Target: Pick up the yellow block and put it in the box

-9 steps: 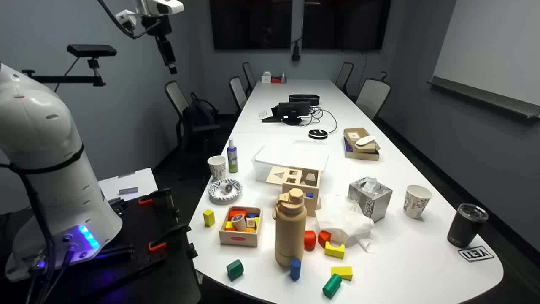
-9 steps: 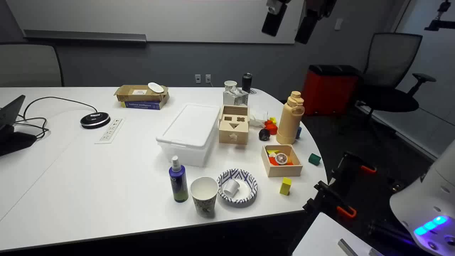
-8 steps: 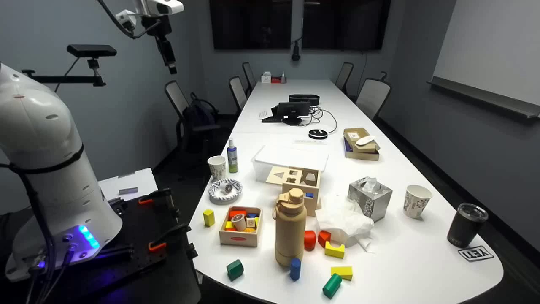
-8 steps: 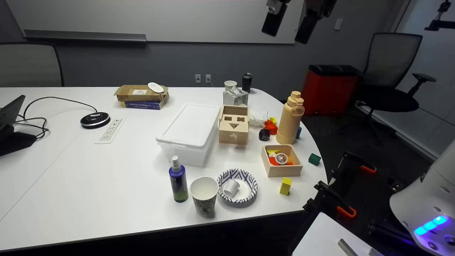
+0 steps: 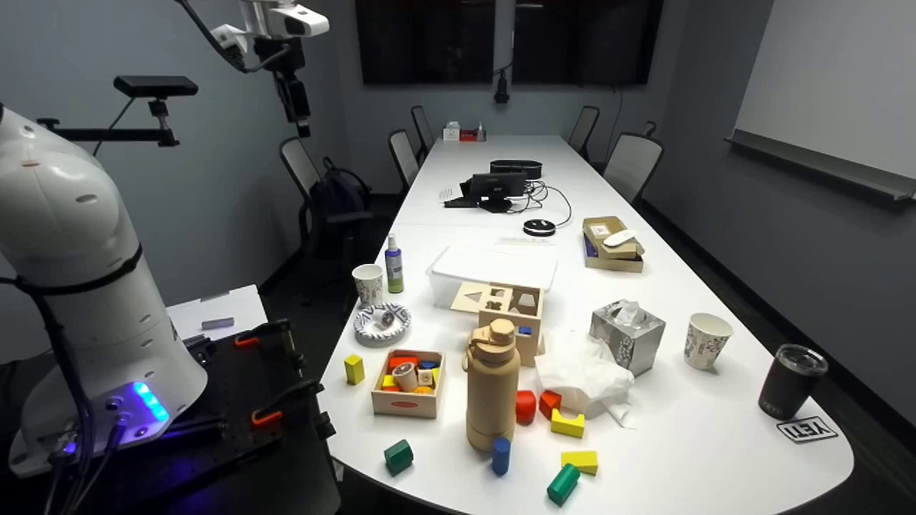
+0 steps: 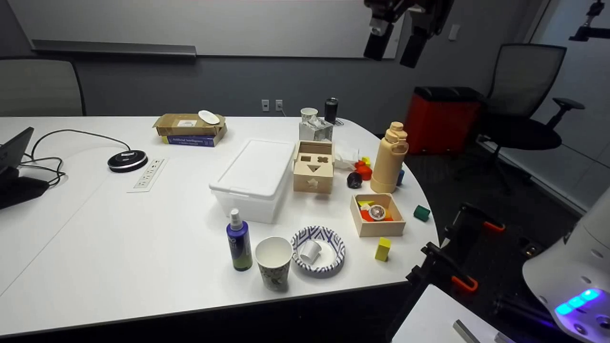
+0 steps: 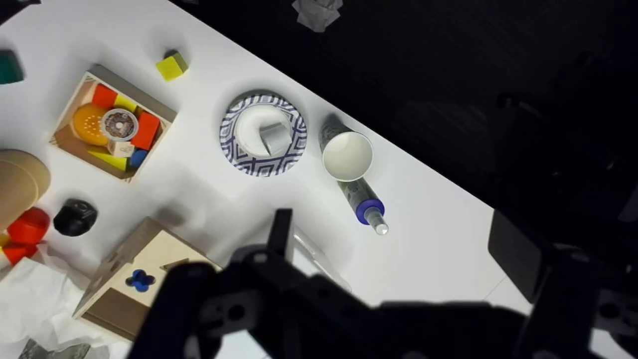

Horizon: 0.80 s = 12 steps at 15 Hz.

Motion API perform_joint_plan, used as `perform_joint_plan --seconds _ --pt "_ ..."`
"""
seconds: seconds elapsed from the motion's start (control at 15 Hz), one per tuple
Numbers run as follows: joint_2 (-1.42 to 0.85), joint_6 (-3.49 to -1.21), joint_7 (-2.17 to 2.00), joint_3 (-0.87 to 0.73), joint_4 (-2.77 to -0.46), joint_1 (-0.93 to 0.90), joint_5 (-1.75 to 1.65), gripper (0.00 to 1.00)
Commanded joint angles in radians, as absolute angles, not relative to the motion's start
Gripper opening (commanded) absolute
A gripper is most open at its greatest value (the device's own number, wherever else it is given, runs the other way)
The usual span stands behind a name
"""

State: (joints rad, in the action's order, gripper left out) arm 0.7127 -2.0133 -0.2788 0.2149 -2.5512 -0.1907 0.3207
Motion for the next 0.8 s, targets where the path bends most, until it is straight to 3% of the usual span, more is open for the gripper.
perform_joint_plan --seconds 0.0,0.33,0.73 --pt "0.719 -1.984 -0.166 0.138 -2.616 -0.160 0.281 1.00" --pt "0.652 -2.038 -0.038 0.069 -2.725 -0.096 0.171 1.00" --pt "0.399 -2.268 0.039 0.039 -2.785 -0.043 0.042 1.00"
